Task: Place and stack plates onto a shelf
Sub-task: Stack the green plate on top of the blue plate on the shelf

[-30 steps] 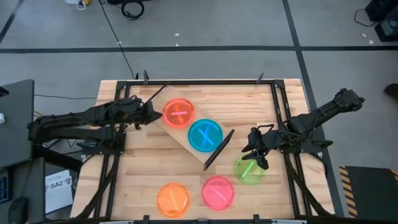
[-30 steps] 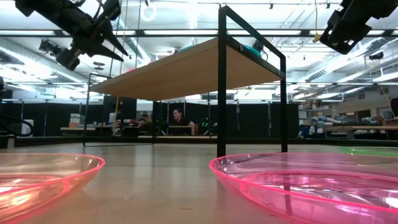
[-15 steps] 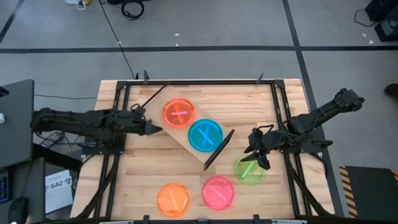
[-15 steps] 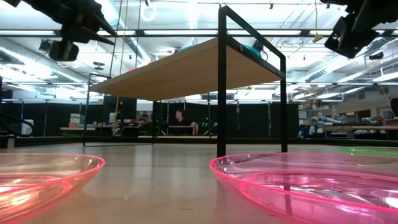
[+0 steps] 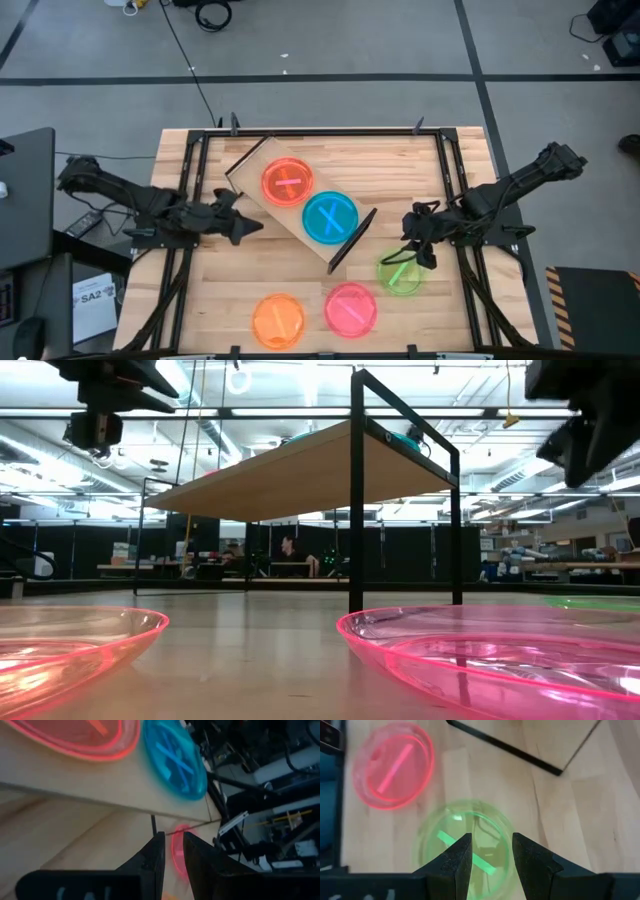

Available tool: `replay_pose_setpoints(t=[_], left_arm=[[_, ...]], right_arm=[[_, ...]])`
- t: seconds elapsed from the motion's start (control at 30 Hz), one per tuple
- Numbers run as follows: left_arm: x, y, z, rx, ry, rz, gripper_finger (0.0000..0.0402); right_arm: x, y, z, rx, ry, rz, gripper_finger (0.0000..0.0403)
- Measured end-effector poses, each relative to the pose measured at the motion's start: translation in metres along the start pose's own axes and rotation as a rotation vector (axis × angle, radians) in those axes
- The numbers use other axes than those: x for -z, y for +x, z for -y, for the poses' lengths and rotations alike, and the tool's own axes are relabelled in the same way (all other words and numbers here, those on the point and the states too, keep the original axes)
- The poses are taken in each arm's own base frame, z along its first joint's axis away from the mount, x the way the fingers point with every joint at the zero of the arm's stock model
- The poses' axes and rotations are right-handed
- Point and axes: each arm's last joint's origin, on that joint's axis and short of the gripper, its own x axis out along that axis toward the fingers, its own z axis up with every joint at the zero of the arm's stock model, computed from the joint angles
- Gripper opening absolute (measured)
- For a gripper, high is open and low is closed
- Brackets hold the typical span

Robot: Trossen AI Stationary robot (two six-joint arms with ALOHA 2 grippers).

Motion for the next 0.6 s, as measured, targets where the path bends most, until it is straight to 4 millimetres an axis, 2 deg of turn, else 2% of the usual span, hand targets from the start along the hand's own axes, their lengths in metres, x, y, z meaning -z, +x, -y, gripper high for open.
replay_pose_setpoints(t=[0.3,0.6], left_arm=[[0.019,0.018,0.004,-0.033,0.054,-0.063,0.0075],[0.027,0.032,0.006,-0.042,0.061,-0.074,0.0075]], right_arm=[[0.023,0.025,0.022,0.058,0.088,-0.107,0.0147],[0.035,0.046,0.036,-0.007,0.164,-0.114,0.0147]])
